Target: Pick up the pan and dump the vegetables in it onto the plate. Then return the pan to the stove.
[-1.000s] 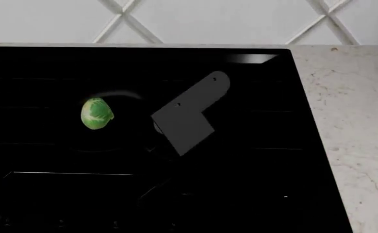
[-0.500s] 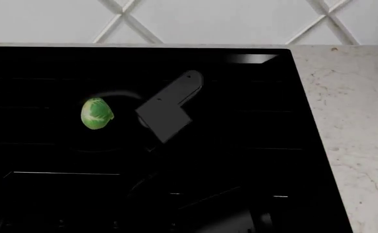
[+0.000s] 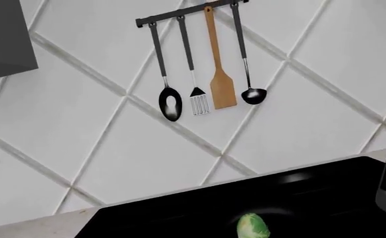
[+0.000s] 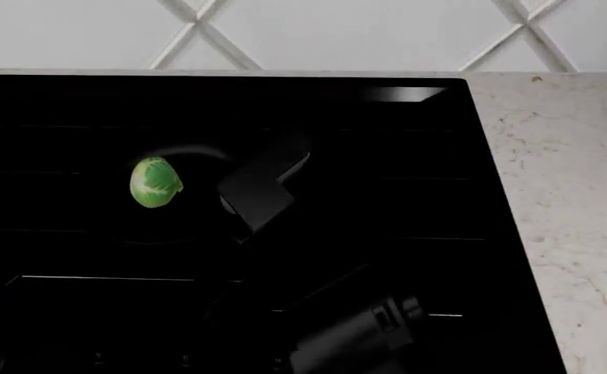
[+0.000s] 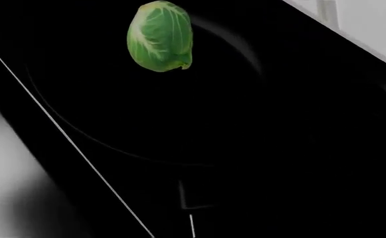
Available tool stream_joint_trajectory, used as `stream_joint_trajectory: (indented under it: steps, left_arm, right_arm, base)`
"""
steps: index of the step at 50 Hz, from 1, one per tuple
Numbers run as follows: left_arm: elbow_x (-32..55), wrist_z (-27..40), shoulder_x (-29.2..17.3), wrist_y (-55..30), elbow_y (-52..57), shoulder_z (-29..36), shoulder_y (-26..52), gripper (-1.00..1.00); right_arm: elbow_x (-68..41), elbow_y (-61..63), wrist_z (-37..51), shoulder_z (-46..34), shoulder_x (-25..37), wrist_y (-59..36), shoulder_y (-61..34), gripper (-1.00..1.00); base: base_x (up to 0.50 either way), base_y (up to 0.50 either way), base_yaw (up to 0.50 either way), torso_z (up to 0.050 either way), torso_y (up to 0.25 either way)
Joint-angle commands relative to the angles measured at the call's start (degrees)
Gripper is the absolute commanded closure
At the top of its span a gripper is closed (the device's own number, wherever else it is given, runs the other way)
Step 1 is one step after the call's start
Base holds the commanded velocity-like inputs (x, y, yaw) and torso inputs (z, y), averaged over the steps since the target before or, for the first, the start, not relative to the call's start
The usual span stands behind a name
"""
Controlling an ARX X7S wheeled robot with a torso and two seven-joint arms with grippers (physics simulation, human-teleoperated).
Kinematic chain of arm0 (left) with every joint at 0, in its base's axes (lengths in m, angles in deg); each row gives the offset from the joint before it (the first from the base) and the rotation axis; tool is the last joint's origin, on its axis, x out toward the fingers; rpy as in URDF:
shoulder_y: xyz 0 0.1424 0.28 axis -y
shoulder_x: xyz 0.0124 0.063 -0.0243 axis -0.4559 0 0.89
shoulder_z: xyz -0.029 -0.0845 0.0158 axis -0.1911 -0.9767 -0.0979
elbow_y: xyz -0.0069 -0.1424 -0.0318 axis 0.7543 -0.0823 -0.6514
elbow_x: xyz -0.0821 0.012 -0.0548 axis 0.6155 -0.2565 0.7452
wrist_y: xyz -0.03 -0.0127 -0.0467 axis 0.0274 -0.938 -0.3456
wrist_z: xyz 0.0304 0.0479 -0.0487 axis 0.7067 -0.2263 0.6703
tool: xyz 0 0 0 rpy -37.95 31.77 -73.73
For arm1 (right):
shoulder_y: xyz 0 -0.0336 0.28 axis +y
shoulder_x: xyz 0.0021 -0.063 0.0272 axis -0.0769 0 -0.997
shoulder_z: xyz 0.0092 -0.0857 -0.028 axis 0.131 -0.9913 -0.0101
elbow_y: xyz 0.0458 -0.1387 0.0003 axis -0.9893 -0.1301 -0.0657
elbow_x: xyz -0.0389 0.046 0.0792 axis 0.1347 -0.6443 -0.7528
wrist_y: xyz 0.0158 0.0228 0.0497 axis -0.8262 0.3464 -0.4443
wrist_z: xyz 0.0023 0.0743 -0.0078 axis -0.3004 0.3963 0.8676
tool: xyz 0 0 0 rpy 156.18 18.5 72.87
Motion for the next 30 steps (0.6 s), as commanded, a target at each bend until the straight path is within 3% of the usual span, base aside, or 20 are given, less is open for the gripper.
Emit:
stream_joint_trajectory:
  steps: [1,8,9,12,19,30]
  left_arm:
    - [2.0,1.6,-1.4,1.8,0.5,-0.5,-0.6,-1.0]
    - [4.6,4.7,-3.9,3.8,0.5,0.4,-0.9,-1.0]
    - [4.7,5.0,-4.1,4.1,0.5,0.6,-1.0,-1.0]
    - [4.8,5.4,-4.5,5.0,0.0,0.9,-1.4,-1.0]
    - [4.8,5.7,-4.9,6.2,-0.3,1.6,-1.8,-1.0]
    - [5.6,7.2,-6.4,7.6,0.1,1.7,-2.8,-1.0]
  right_arm:
    - [-6.2,-9.2,2.6,-2.1,-1.0,4.4,-2.0,-1.0]
    - [-9.5,-11.3,3.6,-3.9,-0.8,5.3,-2.2,-1.0]
    - [-9.4,-10.7,4.2,-4.2,-0.5,6.0,-2.0,1.0]
    - [-9.9,-6.1,5.4,-3.5,1.0,4.6,-1.5,1.0]
    - [-11.4,22.7,10.1,0.8,7.1,-7.3,1.8,1.0]
    - [-13.3,38.4,12.0,6.1,9.4,-18.0,-2.0,1.0]
  base:
    - [0.0,0.0,0.0,0.0,0.0]
    - [0.0,0.0,0.0,0.0,0.0]
    - [0.0,0.0,0.0,0.0,0.0]
    - [0.01,0.0,0.0,0.0,0.0]
    - [0.0,0.0,0.0,0.0,0.0]
    - [0.0,0.0,0.0,0.0,0.001]
